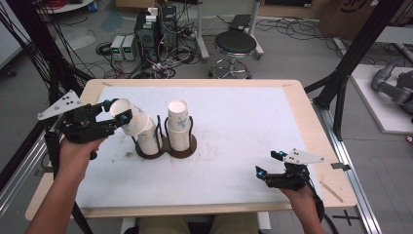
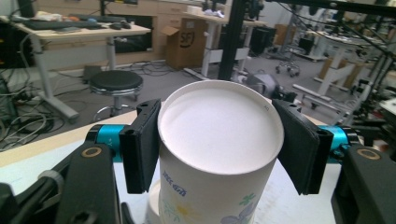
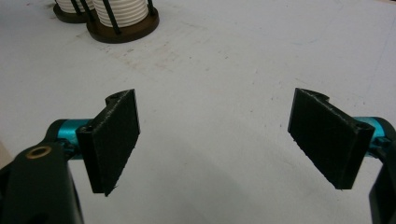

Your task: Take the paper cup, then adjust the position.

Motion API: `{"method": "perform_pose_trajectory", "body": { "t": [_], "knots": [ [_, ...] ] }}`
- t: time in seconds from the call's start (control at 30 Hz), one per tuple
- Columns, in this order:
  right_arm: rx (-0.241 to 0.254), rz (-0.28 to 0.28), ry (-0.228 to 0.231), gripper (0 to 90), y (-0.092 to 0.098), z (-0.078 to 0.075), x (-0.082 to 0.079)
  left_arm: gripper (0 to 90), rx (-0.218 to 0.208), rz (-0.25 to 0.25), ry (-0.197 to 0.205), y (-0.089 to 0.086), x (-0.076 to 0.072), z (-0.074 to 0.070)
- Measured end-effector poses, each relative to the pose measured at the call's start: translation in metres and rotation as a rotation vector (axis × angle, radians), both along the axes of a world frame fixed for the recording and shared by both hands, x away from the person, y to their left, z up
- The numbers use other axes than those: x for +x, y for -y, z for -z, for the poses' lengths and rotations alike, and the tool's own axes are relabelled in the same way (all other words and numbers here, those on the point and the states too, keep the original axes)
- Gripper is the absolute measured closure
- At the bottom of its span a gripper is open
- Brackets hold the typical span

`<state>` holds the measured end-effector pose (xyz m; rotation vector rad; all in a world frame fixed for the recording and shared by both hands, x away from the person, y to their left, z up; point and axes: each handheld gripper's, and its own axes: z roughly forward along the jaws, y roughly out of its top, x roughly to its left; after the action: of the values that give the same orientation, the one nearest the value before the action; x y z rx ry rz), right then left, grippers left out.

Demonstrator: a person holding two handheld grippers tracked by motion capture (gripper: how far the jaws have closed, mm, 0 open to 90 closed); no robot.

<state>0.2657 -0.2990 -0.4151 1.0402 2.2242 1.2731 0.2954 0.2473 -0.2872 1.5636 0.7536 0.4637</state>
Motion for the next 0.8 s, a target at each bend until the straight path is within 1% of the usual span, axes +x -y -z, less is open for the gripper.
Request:
{"method": "perform_pose_trajectory", "body": {
  "t": [0.03, 0.07, 0.13, 0.17, 0.23, 0.27, 0.3, 0.33, 0.37, 0.4, 0.43, 0.47, 0.57, 0.6, 0.63, 0.67, 0.7, 0.73, 0.77, 0.8],
  "knots": [
    [0.003, 0.000, -0.007, 17.1, -0.001, 0.000, 0.000, 36.3, 0.000, 0.000, 0.000, 0.000, 0.000, 0.000],
    [0.005, -0.005, -0.004, 17.1, -0.001, 0.000, 0.000, 36.3, 0.004, 0.021, 0.003, 0.003, -0.002, 0.002],
    [0.006, -0.010, -0.007, 17.1, -0.002, 0.000, 0.000, 36.2, -0.001, 0.038, 0.003, 0.008, -0.004, 0.005],
    [0.006, -0.010, -0.007, 17.1, -0.002, 0.000, 0.000, 36.2, -0.001, 0.038, 0.003, 0.008, -0.004, 0.005],
    [0.008, -0.021, -0.001, 17.1, -0.003, -0.001, 0.000, 36.2, -0.002, 0.057, 0.003, 0.012, -0.006, 0.007],
    [0.018, -0.031, -0.001, 17.0, -0.004, -0.002, -0.001, 36.2, -0.004, 0.084, 0.003, 0.017, -0.007, 0.010],
    [0.018, -0.031, -0.001, 17.0, -0.004, -0.002, -0.001, 36.2, -0.004, 0.084, 0.003, 0.017, -0.007, 0.010],
    [0.030, -0.043, 0.004, 17.1, -0.006, -0.002, -0.001, 36.2, -0.006, 0.100, 0.003, 0.020, -0.008, 0.011],
    [0.030, -0.043, 0.004, 17.1, -0.006, -0.002, -0.001, 36.2, -0.003, 0.112, 0.001, 0.023, -0.009, 0.012],
    [0.043, -0.057, 0.004, 17.1, -0.007, -0.003, -0.002, 36.2, 0.002, 0.124, 0.001, 0.026, -0.009, 0.013],
    [0.043, -0.057, 0.004, 17.1, -0.007, -0.003, -0.002, 36.2, 0.004, 0.135, -0.002, 0.029, -0.010, 0.015],
    [0.046, -0.074, 0.003, 17.1, -0.009, -0.003, -0.003, 36.2, 0.006, 0.150, -0.003, 0.032, -0.011, 0.016],
    [0.047, -0.089, 0.004, 17.0, -0.012, -0.003, -0.003, 36.2, 0.023, 0.191, -0.005, 0.043, -0.012, 0.021],
    [0.055, -0.105, 0.006, 17.1, -0.014, -0.004, -0.003, 36.2, 0.034, 0.217, -0.008, 0.050, -0.013, 0.024],
    [0.055, -0.105, 0.006, 17.1, -0.014, -0.004, -0.003, 36.2, 0.034, 0.217, -0.008, 0.050, -0.013, 0.024],
    [0.068, -0.125, 0.005, 17.1, -0.017, -0.005, -0.005, 36.2, 0.042, 0.229, -0.007, 0.054, -0.014, 0.026],
    [0.068, -0.125, 0.005, 17.1, -0.017, -0.005, -0.005, 36.2, 0.049, 0.241, -0.008, 0.058, -0.014, 0.028],
    [0.077, -0.163, 0.002, 17.1, -0.020, -0.007, -0.005, 36.1, 0.052, 0.251, -0.009, 0.061, -0.015, 0.029],
    [0.077, -0.163, 0.002, 17.1, -0.020, -0.007, -0.005, 36.1, 0.054, 0.259, -0.011, 0.065, -0.015, 0.031],
    [0.079, -0.189, 0.002, 17.1, -0.024, -0.008, -0.006, 36.1, 0.061, 0.275, -0.009, 0.072, -0.016, 0.034]
  ]
}}
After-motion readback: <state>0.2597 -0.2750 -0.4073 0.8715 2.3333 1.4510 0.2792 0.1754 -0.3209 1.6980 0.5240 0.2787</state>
